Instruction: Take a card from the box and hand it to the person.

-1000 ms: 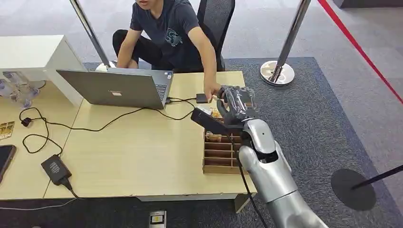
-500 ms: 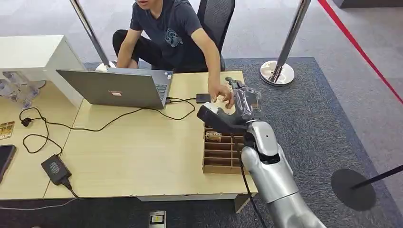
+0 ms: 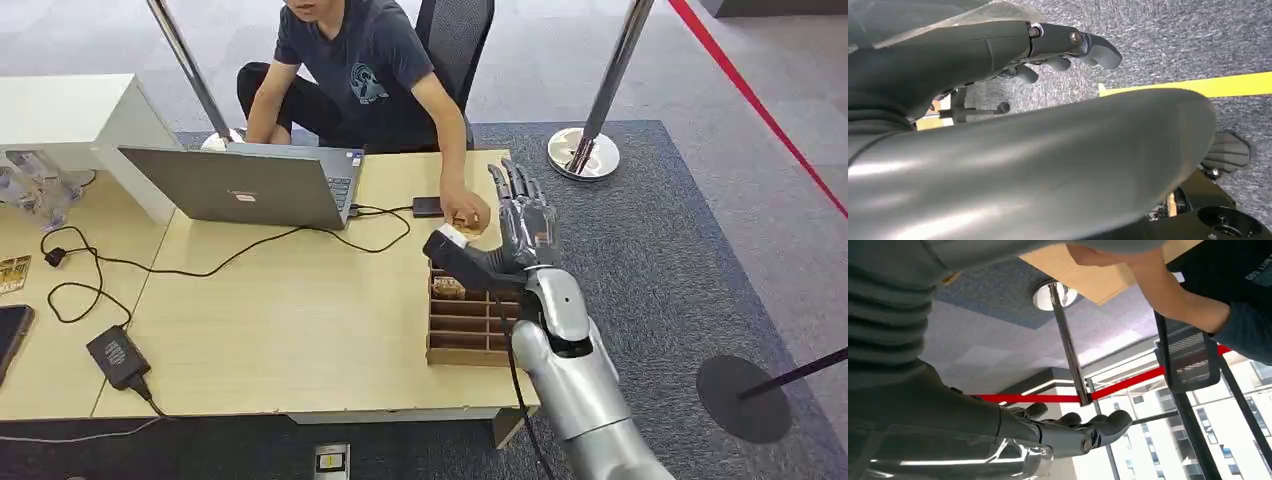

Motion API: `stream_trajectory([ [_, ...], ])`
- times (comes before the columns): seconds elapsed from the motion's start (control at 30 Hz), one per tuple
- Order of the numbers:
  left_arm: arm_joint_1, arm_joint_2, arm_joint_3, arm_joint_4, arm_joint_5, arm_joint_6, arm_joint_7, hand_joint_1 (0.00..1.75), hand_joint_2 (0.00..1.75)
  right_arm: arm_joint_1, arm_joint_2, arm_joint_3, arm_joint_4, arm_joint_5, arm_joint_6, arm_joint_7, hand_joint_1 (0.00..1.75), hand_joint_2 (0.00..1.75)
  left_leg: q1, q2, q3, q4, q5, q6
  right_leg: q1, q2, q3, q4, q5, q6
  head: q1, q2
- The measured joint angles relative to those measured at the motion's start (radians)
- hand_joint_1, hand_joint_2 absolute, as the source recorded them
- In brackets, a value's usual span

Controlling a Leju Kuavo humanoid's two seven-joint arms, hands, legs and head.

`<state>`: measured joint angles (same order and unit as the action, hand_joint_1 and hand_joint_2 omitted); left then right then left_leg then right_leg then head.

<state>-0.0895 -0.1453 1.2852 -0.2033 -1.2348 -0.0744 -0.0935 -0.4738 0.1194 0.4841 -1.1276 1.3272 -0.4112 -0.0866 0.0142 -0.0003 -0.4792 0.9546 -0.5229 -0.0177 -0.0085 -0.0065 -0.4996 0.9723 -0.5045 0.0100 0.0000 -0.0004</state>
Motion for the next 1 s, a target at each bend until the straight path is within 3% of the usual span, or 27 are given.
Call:
stream_trajectory([
  [0.27,0.0,0.0,0.0,0.0,0.015,0.003,0.002,0.0,0.0,0.048,-0.001,-0.012,-0.078,-0.011,-0.042,-0.015,0.0,0.0,0.0,0.0,0.0,0.0,0.0,0.0,0.0,0.0,0.0,0.0,0.0,0.0,0.0,0.0],
  [0.53,0.001,0.0,0.007,0.0,0.049,0.021,0.002,0.0,0.0,0.154,-0.035,-0.035,-0.236,-0.079,-0.14,-0.031,0.0,0.0,0.0,0.0,0.0,0.0,0.0,0.0,0.0,0.0,0.0,0.0,0.0,0.0,0.0,0.0],
  [0.73,0.001,-0.003,0.013,0.0,0.066,0.031,0.002,0.0,0.0,0.263,-0.059,-0.071,-0.379,-0.113,-0.197,-0.027,0.0,0.0,0.0,0.0,0.0,0.0,0.0,0.0,0.0,0.0,-0.001,-0.001,0.0,0.0,0.0,0.0],
  [1.0,0.002,-0.008,0.029,0.0,0.076,0.042,0.001,0.0,0.0,0.503,-0.055,-0.205,-0.547,-0.214,-0.283,-0.075,0.0,0.0,0.0,0.0,0.0,0.0,-0.001,0.001,0.0,0.0,0.0,-0.001,0.0,0.0,0.0,0.0],
])
